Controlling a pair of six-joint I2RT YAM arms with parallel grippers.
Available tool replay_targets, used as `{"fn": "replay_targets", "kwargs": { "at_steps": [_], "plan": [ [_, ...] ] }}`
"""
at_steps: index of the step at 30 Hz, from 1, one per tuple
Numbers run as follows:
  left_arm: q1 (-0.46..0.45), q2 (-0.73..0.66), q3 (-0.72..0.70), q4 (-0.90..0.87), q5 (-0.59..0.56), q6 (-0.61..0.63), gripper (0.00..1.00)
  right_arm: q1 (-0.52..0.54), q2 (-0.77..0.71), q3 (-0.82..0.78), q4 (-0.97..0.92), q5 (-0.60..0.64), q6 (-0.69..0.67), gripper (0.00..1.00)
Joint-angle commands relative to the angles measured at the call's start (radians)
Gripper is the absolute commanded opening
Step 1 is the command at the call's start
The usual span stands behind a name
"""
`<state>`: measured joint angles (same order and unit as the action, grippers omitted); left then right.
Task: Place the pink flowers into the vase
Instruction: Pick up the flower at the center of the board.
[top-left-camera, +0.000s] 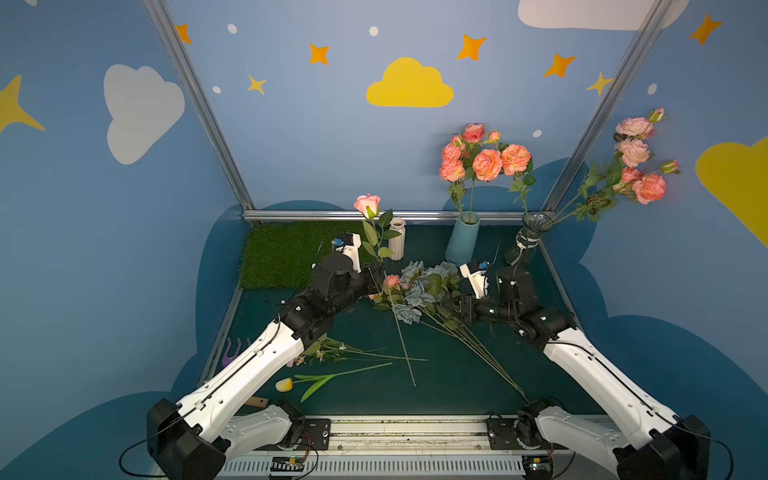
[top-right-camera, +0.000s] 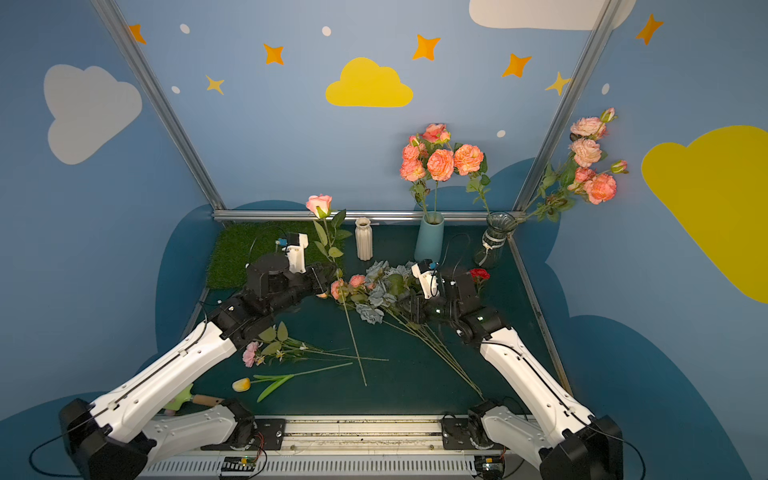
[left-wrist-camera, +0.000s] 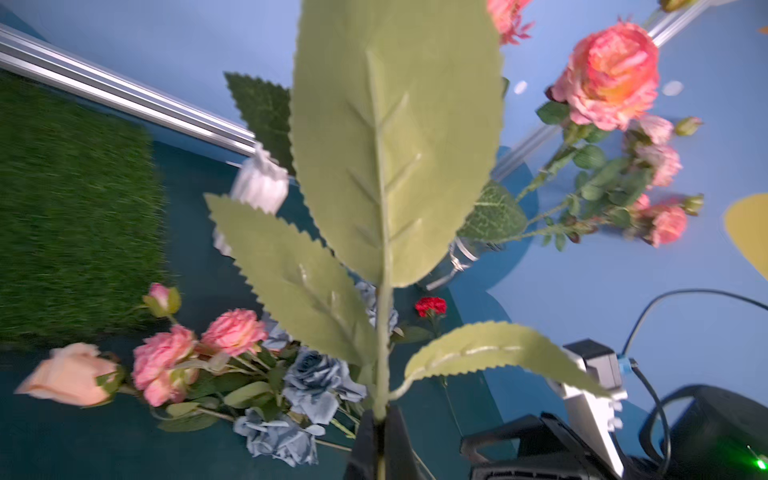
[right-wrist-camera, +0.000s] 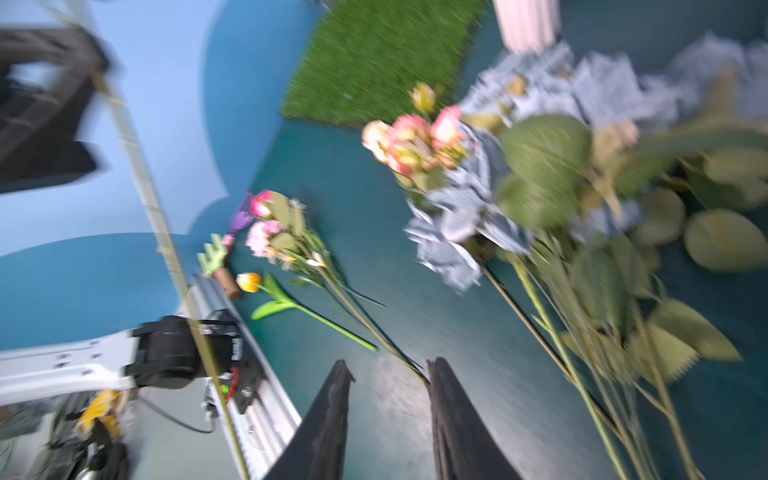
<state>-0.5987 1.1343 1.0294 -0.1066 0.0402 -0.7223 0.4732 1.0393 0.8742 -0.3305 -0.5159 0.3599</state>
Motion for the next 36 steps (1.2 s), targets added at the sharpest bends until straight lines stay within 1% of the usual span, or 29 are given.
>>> {"fn": "replay_targets", "kwargs": {
  "at_steps": [1, 3, 8, 12, 21, 23, 27, 31, 36],
  "plan": [
    [0.017, 0.016, -0.01, 0.158, 0.279, 0.026, 0.02, 0.005, -0.029, 0.027, 0.113, -0.13, 0.035, 0.33],
    [0.021, 0.033, -0.014, 0.2, 0.337, 0.021, 0.02, 0.006, -0.04, 0.04, 0.135, -0.175, 0.062, 0.33],
    [0.036, 0.086, -0.017, 0.306, 0.473, -0.03, 0.02, 0.02, -0.044, 0.039, 0.218, -0.24, 0.135, 0.33],
    [0.036, 0.122, -0.04, 0.391, 0.527, -0.082, 0.02, 0.033, -0.03, 0.032, 0.29, -0.265, 0.197, 0.33],
    [0.023, 0.123, -0.049, 0.408, 0.534, -0.083, 0.02, 0.054, -0.012, 0.036, 0.354, -0.281, 0.232, 0.33],
    [0.017, 0.118, -0.049, 0.401, 0.521, -0.073, 0.02, 0.054, -0.007, 0.034, 0.36, -0.276, 0.234, 0.33],
    [-0.007, 0.116, -0.013, 0.312, 0.474, -0.018, 0.02, 0.054, -0.005, 0.026, 0.381, -0.263, 0.26, 0.33],
    [-0.023, 0.112, -0.003, 0.301, 0.463, -0.014, 0.02, 0.054, -0.002, 0.009, 0.444, -0.266, 0.27, 0.33],
    [-0.048, 0.092, 0.011, 0.253, 0.414, 0.02, 0.02, 0.053, -0.009, 0.014, 0.442, -0.27, 0.271, 0.33]
  ]
}}
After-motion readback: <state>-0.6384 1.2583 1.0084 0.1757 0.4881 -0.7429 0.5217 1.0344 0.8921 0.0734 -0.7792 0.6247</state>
